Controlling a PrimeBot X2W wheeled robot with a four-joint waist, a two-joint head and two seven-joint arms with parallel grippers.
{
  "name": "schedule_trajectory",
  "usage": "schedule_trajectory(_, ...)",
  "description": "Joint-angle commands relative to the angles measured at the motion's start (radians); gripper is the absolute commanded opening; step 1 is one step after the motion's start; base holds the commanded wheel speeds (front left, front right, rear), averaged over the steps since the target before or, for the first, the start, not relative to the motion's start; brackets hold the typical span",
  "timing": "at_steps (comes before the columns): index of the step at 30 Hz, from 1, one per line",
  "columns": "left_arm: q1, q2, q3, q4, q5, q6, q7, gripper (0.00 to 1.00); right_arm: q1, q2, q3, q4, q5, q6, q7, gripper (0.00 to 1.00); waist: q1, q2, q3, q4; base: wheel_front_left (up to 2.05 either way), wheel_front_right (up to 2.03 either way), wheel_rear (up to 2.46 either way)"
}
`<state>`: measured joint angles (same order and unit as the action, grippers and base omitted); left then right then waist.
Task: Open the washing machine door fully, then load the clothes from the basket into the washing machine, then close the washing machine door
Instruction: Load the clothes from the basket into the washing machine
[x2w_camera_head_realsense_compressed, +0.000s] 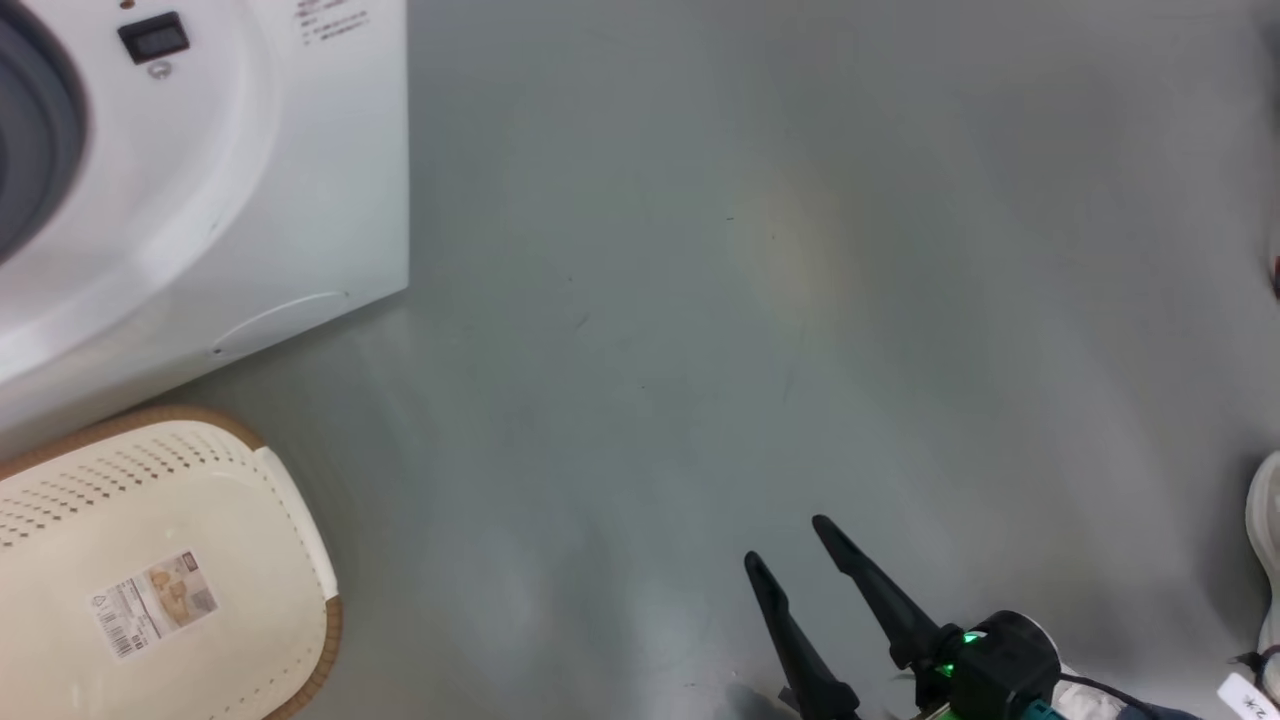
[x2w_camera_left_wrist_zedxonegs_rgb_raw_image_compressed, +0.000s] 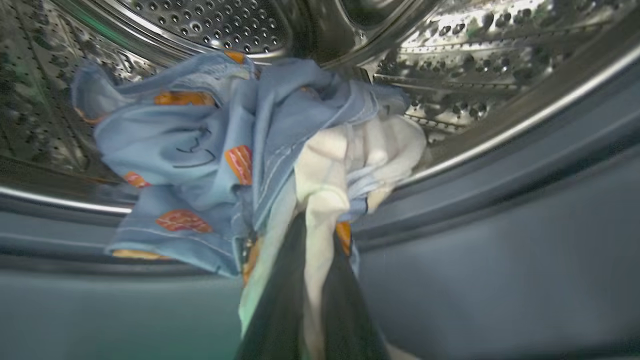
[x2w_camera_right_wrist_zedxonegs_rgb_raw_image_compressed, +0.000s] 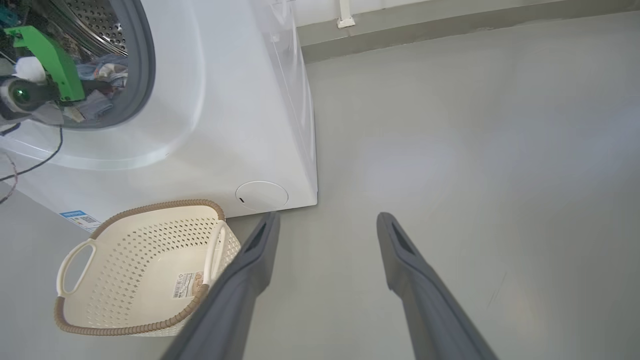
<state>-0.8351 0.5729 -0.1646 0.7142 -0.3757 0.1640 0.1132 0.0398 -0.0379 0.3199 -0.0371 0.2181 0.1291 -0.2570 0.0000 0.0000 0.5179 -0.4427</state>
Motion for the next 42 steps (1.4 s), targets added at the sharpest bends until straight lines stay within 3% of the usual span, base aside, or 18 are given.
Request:
schedule_trajectory(1,-0.039,0.061,0.035,-0.011,-0.008,0.008,-0.018,0.00,0.013,-0.012,0.030,-0.017,-0.017,0.002,-0.005,1.00,0.0000,0.0000,0.004,-0.011,0.00,0.00,0.00)
schedule_trajectory(17,-0.225,0.187,0.129,0.126,-0.074,-0.048,-0.154,0.00,0.100,-0.012,0.119,-0.045,-0.018,0.002,-0.005,1.00,0.0000,0.0000,0.076,-0.151,0.00,0.00,0.00)
schedule_trajectory(26,-0.324,0.198,0.144,0.143,-0.086,-0.058,-0.254,0.00,0.136,-0.012,0.131,-0.075,-0.007,0.002,-0.005,1.00,0.0000,0.0000,0.103,-0.157,0.00,0.00,0.00)
schedule_trajectory(34,-0.396,0.200,0.123,0.169,-0.076,-0.069,-0.271,0.00,0.174,-0.012,0.127,-0.099,0.004,0.002,-0.005,1.00,0.0000,0.0000,0.133,-0.156,0.00,0.00,0.00)
schedule_trajectory(42,-0.481,0.196,0.097,0.169,-0.075,-0.122,-0.302,0.00,0.198,-0.012,0.128,-0.112,0.014,0.002,-0.005,1.00,0.0000,0.0000,0.158,-0.156,0.00,0.00,0.00)
